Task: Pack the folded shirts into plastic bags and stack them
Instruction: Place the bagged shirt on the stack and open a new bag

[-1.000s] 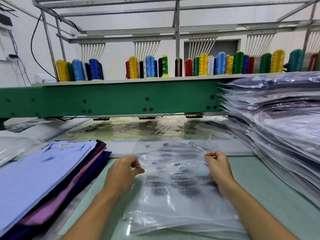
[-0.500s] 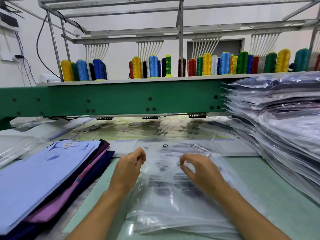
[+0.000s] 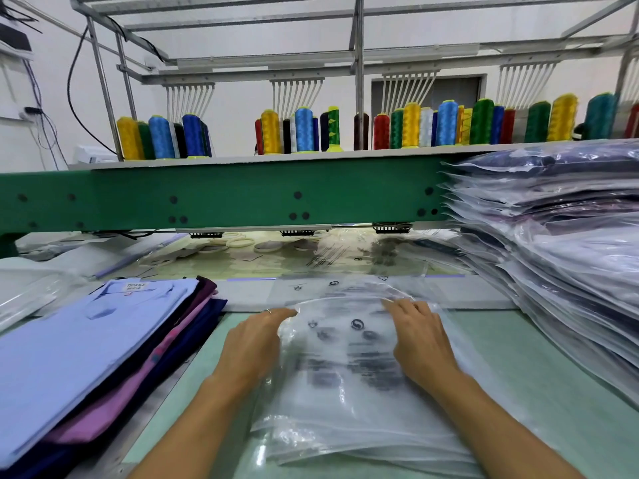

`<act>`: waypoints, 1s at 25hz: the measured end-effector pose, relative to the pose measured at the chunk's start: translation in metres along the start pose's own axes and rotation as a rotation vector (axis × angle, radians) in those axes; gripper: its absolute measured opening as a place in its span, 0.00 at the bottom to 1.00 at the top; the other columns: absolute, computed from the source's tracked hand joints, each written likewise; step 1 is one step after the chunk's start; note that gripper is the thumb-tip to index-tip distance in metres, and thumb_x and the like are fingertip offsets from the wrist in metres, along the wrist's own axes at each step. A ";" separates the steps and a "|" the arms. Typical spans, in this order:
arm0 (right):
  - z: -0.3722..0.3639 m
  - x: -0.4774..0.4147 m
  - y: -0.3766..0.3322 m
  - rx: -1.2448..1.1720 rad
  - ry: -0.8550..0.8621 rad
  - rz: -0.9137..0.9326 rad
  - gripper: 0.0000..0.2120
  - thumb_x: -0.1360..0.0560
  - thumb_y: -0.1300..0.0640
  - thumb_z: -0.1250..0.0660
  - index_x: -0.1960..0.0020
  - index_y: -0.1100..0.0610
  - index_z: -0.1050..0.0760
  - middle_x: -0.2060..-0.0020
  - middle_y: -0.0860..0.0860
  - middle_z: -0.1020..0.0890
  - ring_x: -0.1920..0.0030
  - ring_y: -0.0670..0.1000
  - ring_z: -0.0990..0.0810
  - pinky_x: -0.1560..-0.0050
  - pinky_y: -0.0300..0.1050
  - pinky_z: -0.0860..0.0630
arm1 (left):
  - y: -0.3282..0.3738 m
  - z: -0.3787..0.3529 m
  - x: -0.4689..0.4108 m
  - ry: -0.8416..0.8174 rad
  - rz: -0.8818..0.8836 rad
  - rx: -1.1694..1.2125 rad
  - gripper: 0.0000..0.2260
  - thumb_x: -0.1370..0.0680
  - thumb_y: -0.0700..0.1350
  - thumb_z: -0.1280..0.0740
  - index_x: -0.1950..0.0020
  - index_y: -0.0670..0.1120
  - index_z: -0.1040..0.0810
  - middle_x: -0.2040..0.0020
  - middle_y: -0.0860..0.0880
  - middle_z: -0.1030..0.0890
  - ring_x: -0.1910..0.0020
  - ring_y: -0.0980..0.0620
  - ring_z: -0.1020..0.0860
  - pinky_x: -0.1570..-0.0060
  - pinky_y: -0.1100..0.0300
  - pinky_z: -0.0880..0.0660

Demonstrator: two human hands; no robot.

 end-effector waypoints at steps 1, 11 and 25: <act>0.005 0.000 0.000 -0.016 0.054 -0.010 0.40 0.31 0.74 0.40 0.22 0.52 0.38 0.28 0.47 0.31 0.31 0.53 0.34 0.37 0.46 0.32 | 0.002 0.005 0.000 0.047 -0.007 -0.006 0.33 0.25 0.33 0.40 0.26 0.62 0.31 0.30 0.61 0.24 0.40 0.50 0.21 0.49 0.53 0.23; 0.030 0.000 0.011 -0.140 0.157 -0.040 0.07 0.33 0.56 0.35 0.60 0.49 0.33 0.69 0.45 0.27 0.63 0.53 0.28 0.55 0.50 0.32 | -0.001 0.000 0.000 -0.023 -0.082 0.181 0.18 0.26 0.39 0.33 0.51 0.60 0.36 0.50 0.59 0.23 0.58 0.56 0.23 0.58 0.51 0.21; -0.009 -0.005 -0.055 0.194 -0.118 0.067 0.12 0.24 0.55 0.41 0.40 0.52 0.29 0.43 0.51 0.21 0.42 0.57 0.26 0.47 0.51 0.33 | 0.011 -0.005 0.007 -0.296 -0.082 0.263 0.08 0.17 0.54 0.39 0.44 0.52 0.24 0.46 0.55 0.20 0.49 0.53 0.21 0.45 0.51 0.23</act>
Point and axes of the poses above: each hand's wrist, its own x-axis away from the middle knuckle, its own z-axis out of the back of the hand, y = z × x, the point moved 7 cm from there along -x, towards the middle knuckle
